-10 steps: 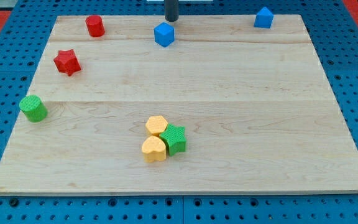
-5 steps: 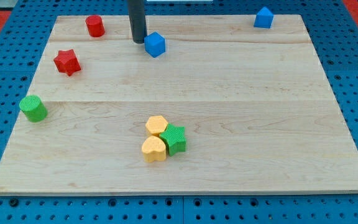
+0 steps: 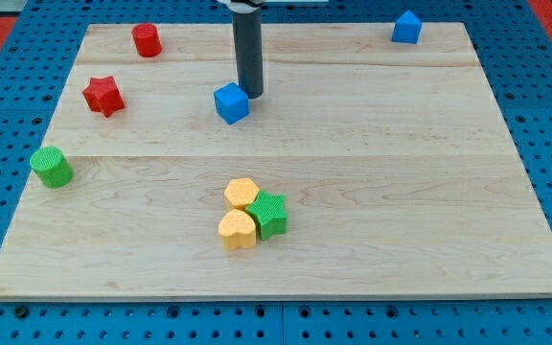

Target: Move the blue cube closer to the yellow hexagon

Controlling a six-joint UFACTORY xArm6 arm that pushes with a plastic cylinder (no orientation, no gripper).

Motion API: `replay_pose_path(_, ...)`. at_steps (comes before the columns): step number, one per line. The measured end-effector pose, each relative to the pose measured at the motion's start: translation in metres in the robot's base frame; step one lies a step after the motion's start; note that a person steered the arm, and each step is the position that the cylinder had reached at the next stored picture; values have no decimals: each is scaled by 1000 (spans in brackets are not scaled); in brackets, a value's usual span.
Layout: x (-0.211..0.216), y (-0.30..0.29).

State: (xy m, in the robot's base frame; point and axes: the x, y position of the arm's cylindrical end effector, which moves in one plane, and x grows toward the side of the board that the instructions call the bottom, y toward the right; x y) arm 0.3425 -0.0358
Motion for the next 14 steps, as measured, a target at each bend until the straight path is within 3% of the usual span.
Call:
replay_pose_path(3, 39, 0)
replay_pose_path(4, 31, 1)
replay_pose_path(5, -23, 11)
replay_pose_path(6, -22, -43)
replay_pose_path(8, 39, -49)
replay_pose_path(9, 47, -40)
replay_pose_path(11, 25, -9)
replay_pose_path(14, 106, -15)
